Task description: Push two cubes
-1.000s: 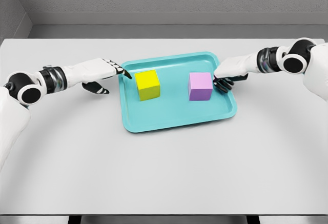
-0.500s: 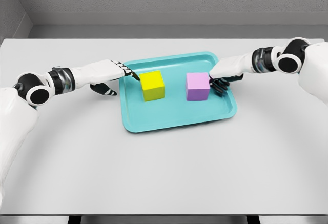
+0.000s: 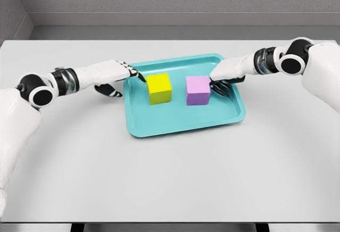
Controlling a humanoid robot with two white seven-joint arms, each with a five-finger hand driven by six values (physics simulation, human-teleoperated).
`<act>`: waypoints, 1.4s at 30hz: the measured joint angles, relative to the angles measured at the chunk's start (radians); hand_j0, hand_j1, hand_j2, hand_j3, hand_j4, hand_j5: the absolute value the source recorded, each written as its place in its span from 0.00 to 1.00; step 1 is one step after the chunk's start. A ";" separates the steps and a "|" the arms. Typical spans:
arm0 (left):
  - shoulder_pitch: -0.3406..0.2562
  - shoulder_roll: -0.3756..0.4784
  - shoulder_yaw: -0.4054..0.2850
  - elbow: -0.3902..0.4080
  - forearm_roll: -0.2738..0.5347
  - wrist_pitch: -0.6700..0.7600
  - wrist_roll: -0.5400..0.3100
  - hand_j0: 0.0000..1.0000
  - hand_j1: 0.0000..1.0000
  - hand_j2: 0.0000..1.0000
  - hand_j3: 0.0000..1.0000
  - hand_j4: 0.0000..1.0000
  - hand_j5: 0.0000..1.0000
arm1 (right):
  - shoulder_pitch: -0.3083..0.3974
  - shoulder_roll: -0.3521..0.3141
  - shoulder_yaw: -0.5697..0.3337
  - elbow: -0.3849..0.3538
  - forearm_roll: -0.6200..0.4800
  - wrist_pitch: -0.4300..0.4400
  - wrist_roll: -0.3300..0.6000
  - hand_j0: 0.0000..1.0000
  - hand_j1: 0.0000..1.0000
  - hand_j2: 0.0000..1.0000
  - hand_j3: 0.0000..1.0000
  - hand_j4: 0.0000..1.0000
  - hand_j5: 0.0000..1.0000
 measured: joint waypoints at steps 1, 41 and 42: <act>-0.002 -0.005 0.000 0.003 0.000 0.000 0.000 0.81 0.81 0.81 0.81 0.81 0.81 | 0.000 0.001 0.000 0.000 0.000 0.000 0.000 0.12 0.12 0.12 0.12 0.12 0.12; -0.006 0.065 -0.024 -0.001 0.082 0.000 0.000 0.68 0.68 0.68 0.68 0.68 0.68 | -0.015 0.007 -0.001 -0.009 0.000 0.000 0.000 0.13 0.13 0.13 0.13 0.13 0.13; -0.006 0.068 -0.024 -0.011 0.085 0.000 0.000 0.64 0.64 0.64 0.64 0.64 0.64 | -0.015 -0.003 -0.001 -0.018 0.000 0.000 0.000 0.13 0.13 0.13 0.13 0.13 0.13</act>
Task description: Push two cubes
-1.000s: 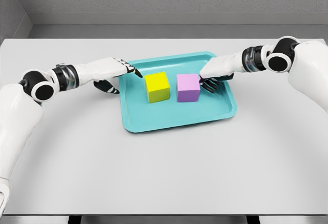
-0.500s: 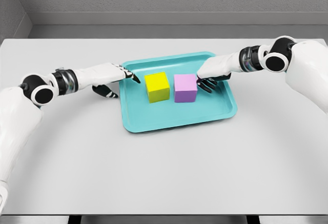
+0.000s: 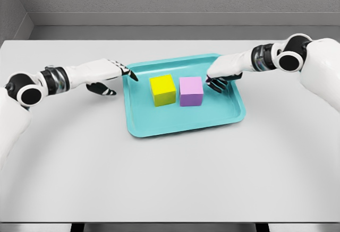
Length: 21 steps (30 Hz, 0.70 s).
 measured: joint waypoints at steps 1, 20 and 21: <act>0.002 0.003 0.000 -0.008 0.002 0.000 0.000 0.60 0.60 0.60 0.60 0.60 0.60 | 0.000 -0.011 0.000 -0.014 0.000 0.000 0.000 0.13 0.13 0.13 0.13 0.13 0.13; 0.018 -0.019 -0.049 -0.133 -0.009 0.000 0.000 0.44 0.44 0.44 0.44 0.44 0.44 | -0.005 -0.135 0.056 -0.321 -0.003 0.000 0.000 0.13 0.13 0.13 0.13 0.13 0.13; 0.018 -0.025 -0.049 -0.125 -0.010 0.000 0.000 0.44 0.44 0.44 0.44 0.44 0.44 | -0.003 -0.142 0.058 -0.329 -0.003 0.000 0.000 0.13 0.13 0.13 0.13 0.13 0.13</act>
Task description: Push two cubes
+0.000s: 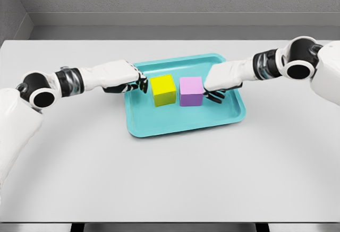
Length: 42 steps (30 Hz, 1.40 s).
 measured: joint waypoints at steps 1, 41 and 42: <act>-0.002 -0.004 0.000 0.011 -0.001 0.000 0.000 0.44 0.44 0.44 0.44 0.44 0.44 | 0.000 -0.007 0.002 -0.011 0.000 0.000 0.000 0.13 0.13 0.13 0.13 0.13 0.13; -0.074 -0.119 0.028 0.251 -0.001 0.002 0.000 0.42 0.42 0.42 0.42 0.42 0.42 | 0.000 0.080 0.128 0.016 -0.040 -0.002 0.009 0.13 0.13 0.13 0.13 0.13 0.13; -0.074 -0.123 0.028 0.251 -0.001 0.001 0.000 0.42 0.42 0.42 0.42 0.42 0.42 | 0.000 0.080 0.128 0.017 -0.040 -0.002 0.010 0.13 0.13 0.13 0.13 0.13 0.13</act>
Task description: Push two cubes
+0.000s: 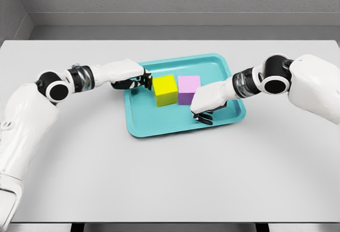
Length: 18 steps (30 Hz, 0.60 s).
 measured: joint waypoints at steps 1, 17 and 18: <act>0.000 -0.002 0.000 0.000 -0.001 0.000 0.000 0.42 0.42 0.42 0.42 0.42 0.42 | 0.000 0.000 0.000 0.001 0.003 0.001 -0.001 0.13 0.13 0.13 0.13 0.13 0.13; 0.000 0.012 0.017 0.012 0.003 -0.001 0.000 0.42 0.42 0.42 0.42 0.42 0.42 | 0.000 -0.001 -0.008 0.025 0.023 0.003 -0.006 0.13 0.13 0.13 0.13 0.13 0.13; -0.003 0.010 0.020 0.017 0.003 -0.001 0.000 0.42 0.42 0.42 0.42 0.42 0.42 | 0.002 -0.002 -0.009 0.025 0.024 0.005 -0.008 0.13 0.13 0.13 0.13 0.13 0.13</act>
